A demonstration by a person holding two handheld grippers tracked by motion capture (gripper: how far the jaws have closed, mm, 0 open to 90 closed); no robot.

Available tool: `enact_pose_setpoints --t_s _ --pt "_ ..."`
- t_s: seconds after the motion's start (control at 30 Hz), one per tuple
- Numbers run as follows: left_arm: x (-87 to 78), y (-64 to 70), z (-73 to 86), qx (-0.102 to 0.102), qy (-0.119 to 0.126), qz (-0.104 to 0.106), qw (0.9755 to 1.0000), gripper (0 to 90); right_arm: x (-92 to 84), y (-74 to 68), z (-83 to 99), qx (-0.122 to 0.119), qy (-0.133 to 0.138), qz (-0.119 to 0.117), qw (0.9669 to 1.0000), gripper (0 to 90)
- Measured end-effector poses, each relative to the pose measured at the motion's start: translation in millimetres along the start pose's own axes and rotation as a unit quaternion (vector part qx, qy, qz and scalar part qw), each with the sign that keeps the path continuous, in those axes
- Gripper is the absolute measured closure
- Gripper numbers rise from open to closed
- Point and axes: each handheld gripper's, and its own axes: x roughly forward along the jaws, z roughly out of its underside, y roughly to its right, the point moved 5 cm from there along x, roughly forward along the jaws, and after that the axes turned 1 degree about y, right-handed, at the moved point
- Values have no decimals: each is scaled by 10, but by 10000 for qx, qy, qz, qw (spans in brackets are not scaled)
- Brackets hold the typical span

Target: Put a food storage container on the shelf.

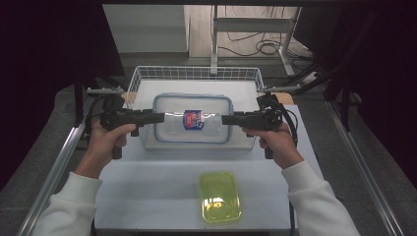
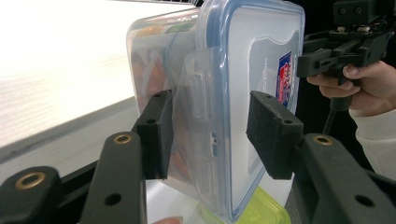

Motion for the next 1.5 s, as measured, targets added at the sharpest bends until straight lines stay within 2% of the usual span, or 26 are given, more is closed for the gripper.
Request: enact_pose_setpoints --t_s 0.43,0.77,1.23,1.5 --pt "64 -34 -193 43 3 19 10000 521 -40 71 -168 -15 42 40 10000 514" --pt "139 -113 -357 42 15 27 10000 520 -34 159 -344 -4 41 88 10000 511" --pt "299 -324 -651 -64 5 -13 10000 519 67 405 -648 115 23 107 9999 503" --pt "395 -446 -687 -177 -4 43 9998 516 119 538 -696 297 30 123 9995 501"
